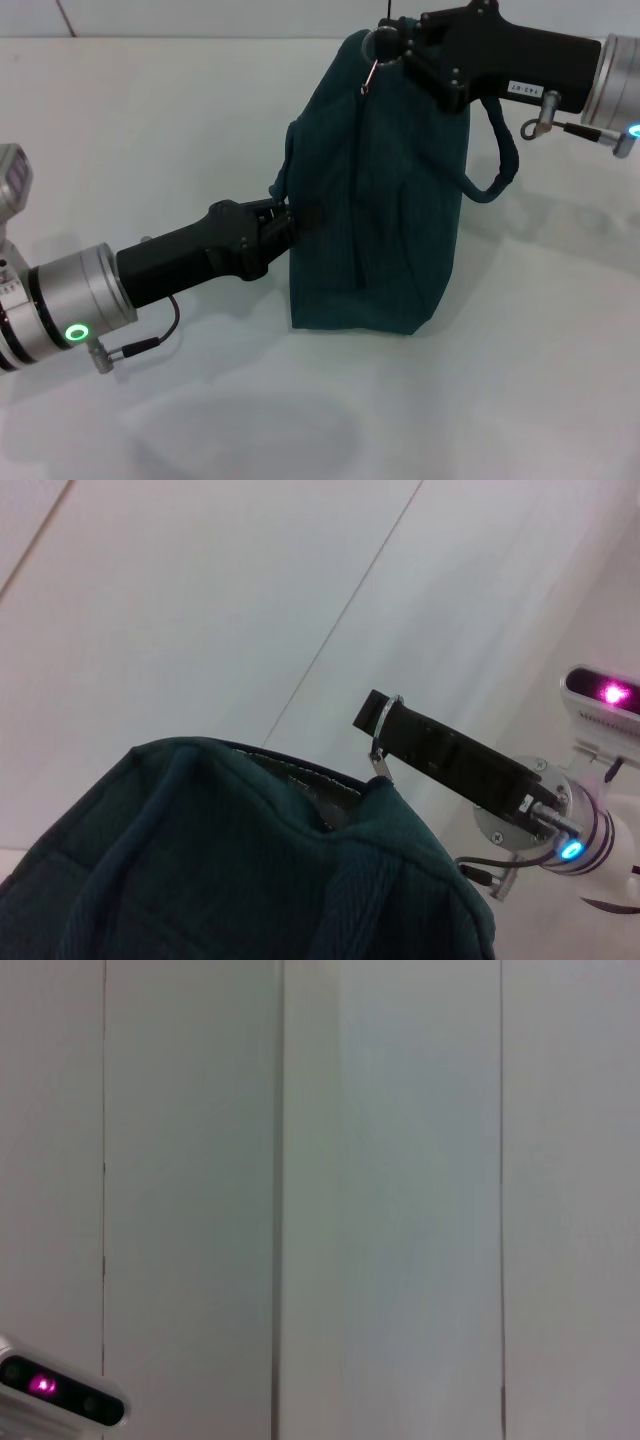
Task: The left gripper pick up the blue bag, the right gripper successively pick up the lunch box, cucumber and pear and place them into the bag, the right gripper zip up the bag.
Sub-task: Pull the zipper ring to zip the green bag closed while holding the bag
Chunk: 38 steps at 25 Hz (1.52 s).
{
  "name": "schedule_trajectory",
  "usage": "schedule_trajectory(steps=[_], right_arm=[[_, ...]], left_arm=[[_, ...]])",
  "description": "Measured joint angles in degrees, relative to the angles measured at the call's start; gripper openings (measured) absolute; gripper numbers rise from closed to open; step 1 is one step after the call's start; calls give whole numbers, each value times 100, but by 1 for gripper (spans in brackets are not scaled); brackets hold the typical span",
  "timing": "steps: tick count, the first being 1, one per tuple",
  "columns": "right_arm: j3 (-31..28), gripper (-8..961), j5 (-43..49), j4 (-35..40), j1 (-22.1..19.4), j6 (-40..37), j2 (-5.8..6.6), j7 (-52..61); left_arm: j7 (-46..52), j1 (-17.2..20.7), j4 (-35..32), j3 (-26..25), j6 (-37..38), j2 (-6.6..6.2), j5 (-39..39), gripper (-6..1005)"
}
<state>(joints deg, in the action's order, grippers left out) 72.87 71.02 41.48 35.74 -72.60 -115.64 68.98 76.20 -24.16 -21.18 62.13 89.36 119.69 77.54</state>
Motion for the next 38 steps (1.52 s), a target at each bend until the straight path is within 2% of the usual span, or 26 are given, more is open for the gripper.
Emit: schedule_trajectory(steps=[13,26,38], right_arm=[[43,11,25,-63,94,-18,29,239],[20,12,13,-70,-189,-419,30,264],[7,17,-1,-109,-239,-434,16,265]], left_arm=[[-312,-16,185,-25,-43,2,-30,54],[-316,-70,156,-42,-61,2,-58,54],[-298,-135,167,-44,-61,2,-142,62]])
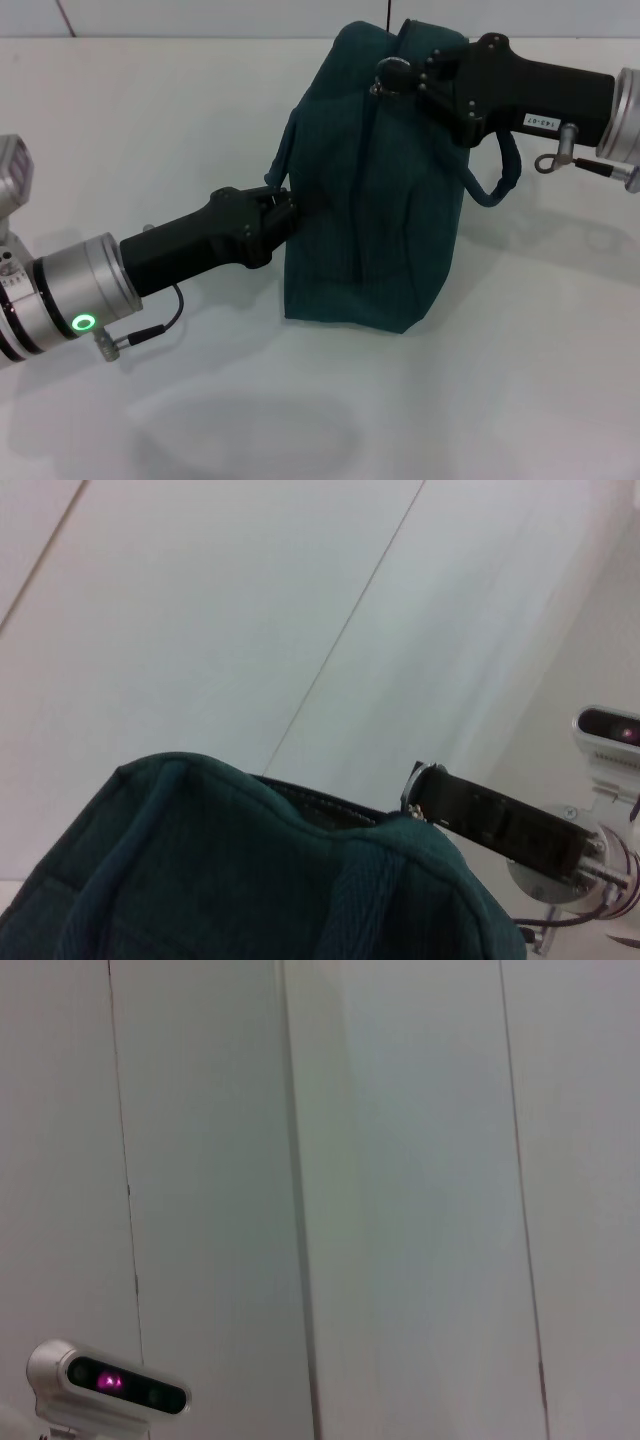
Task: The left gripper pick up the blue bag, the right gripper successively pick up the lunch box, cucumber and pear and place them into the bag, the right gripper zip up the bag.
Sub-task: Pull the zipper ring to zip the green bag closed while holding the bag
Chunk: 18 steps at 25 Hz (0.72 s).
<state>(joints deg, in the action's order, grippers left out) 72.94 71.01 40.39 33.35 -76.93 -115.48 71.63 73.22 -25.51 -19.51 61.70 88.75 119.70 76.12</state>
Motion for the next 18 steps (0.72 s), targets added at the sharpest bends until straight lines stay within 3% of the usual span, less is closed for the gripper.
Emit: schedule_trajectory(steps=[18], right_arm=[[62,43,18,-179,100,-22,-7,47]], left_arm=[[-19,2,26,0,2,0,-46,79]])
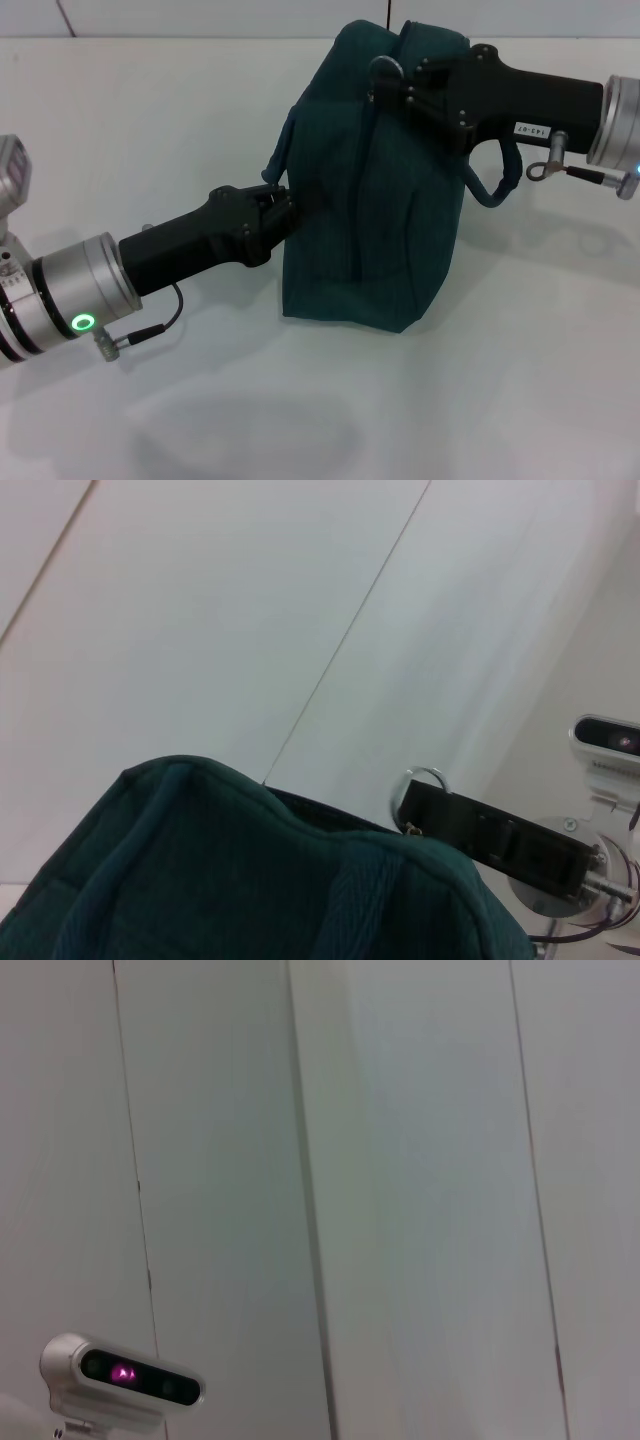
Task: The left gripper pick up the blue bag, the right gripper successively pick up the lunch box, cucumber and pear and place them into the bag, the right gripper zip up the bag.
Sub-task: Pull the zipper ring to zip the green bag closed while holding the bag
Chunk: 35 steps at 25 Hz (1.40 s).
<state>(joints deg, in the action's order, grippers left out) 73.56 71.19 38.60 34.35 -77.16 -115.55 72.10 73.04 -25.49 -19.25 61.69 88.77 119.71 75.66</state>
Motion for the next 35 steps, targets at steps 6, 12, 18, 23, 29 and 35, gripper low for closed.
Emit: schedule_trajectory(steps=[6,12,18,23,29,35], right_arm=[[0,64,-4,-11,-24,7,-10,-28],[-48,55,-27,2,-66,-1,-11,-88],[-113,8,-95,24,-170,42,-2,-119],[-202,9,-148,62,-193,-65,8,-132],[-286,8,-251,49,-145,-53,16,-134],[-478,9,-257,8,-85,120,16,-134]], left_arm=[[0,7,0,0,0,0,0,85],[0,13,0,0,0,0,0,91],[0,5,0,0,0,0,0,97],[0,1,0,0,0,0,1,102],[-109,-1,-1,37,27,1,39,107],[-151,21,-21,216,52,-6,52,113]])
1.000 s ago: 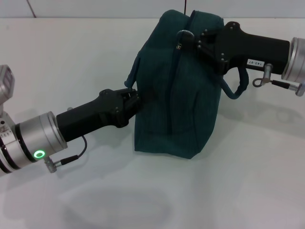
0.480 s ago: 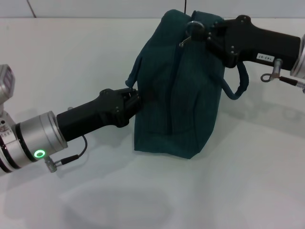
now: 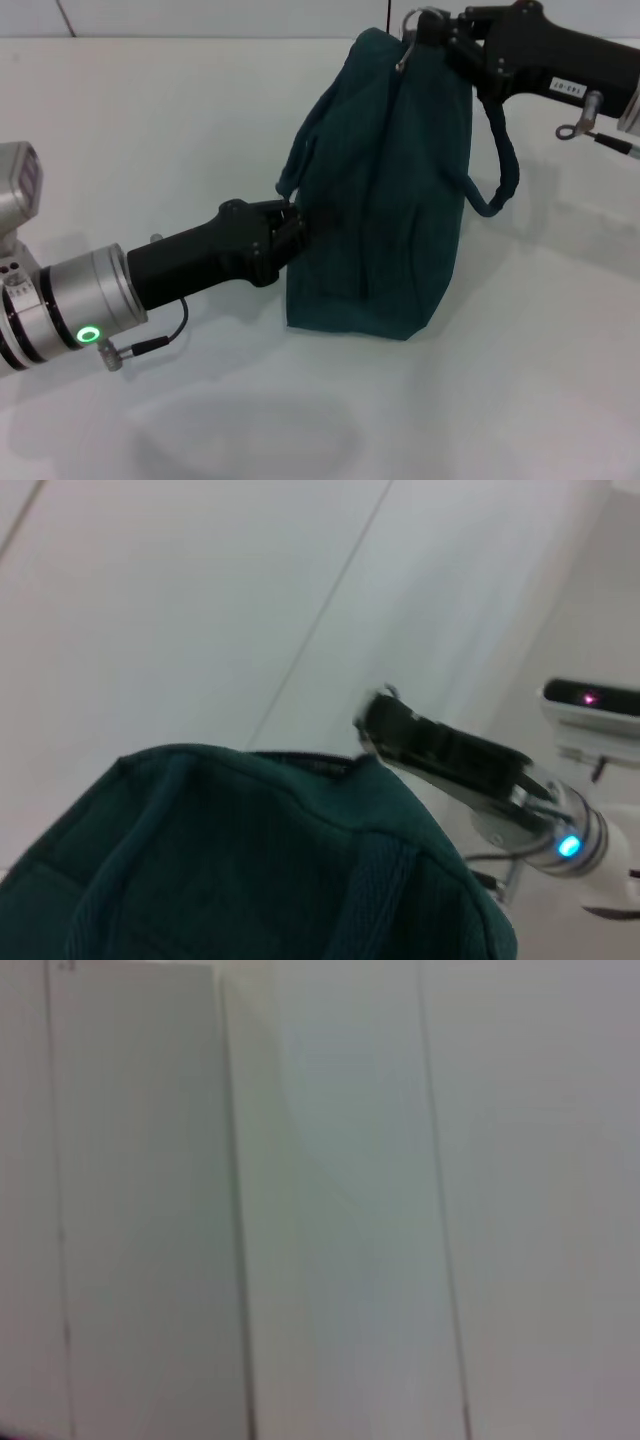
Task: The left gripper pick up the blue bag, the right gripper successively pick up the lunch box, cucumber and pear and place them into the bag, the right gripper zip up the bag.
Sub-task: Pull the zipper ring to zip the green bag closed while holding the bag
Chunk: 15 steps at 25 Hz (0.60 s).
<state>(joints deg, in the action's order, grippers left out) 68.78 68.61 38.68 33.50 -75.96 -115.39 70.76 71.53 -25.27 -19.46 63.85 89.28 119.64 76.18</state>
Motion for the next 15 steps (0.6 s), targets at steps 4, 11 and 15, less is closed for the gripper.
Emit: schedule_trajectory(steps=[4,11,15], right_arm=[[-41,12,-1,-10,23,89,5,7],[-132,17,-4,-365,257,183,39,361],[-301,20,-9,-773,495,220,122,1044]], left_arm=[[-31,10,-19,59,8,-9,9,117],[-80,10,-17,56,10,-12,11,124],[-156,-6,2,56,10,-11,11,128]])
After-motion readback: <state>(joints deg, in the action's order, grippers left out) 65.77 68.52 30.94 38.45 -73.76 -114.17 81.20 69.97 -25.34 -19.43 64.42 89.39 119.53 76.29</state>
